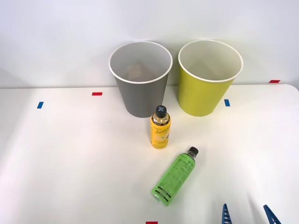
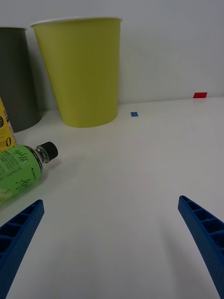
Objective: Put cans in the gray bin, plastic bottles in the light green bin
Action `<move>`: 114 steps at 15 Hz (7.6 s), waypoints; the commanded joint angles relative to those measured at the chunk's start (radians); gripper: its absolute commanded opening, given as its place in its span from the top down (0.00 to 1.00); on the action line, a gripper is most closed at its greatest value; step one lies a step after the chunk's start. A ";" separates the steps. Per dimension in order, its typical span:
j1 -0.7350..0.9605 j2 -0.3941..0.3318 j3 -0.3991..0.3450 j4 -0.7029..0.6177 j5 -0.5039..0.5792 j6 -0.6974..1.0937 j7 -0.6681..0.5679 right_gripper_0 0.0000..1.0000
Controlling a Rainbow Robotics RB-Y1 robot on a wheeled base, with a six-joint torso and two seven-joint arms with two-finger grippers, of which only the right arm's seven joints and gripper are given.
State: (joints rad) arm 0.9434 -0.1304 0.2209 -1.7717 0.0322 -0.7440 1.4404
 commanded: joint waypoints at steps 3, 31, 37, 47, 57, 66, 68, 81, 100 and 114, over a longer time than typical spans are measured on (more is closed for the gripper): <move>0.000 0.000 0.000 0.000 0.000 0.000 0.000 0.00; 0.058 -0.086 0.028 -0.325 -0.097 0.431 -0.002 0.00; 0.025 -0.170 -0.005 -0.594 -0.273 0.867 -0.018 0.00; -0.253 -0.302 -0.097 -0.846 -0.370 1.677 -0.511 0.00; -0.614 -0.517 0.032 -0.846 -0.436 1.993 -1.184 0.00; -0.966 -0.479 0.107 -0.703 -0.623 2.324 -1.411 0.00; -1.012 -0.480 0.163 -0.638 -0.614 2.324 -1.414 0.00; -1.103 -0.397 0.281 -0.423 -0.532 2.214 -1.407 0.00; -1.051 -0.376 0.284 -0.479 -0.391 2.177 -1.092 1.00; -0.736 -0.272 -0.052 -0.846 -0.345 2.091 -0.238 1.00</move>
State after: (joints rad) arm 0.1776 -0.4259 0.2066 -2.6112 -0.3077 1.3917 1.1367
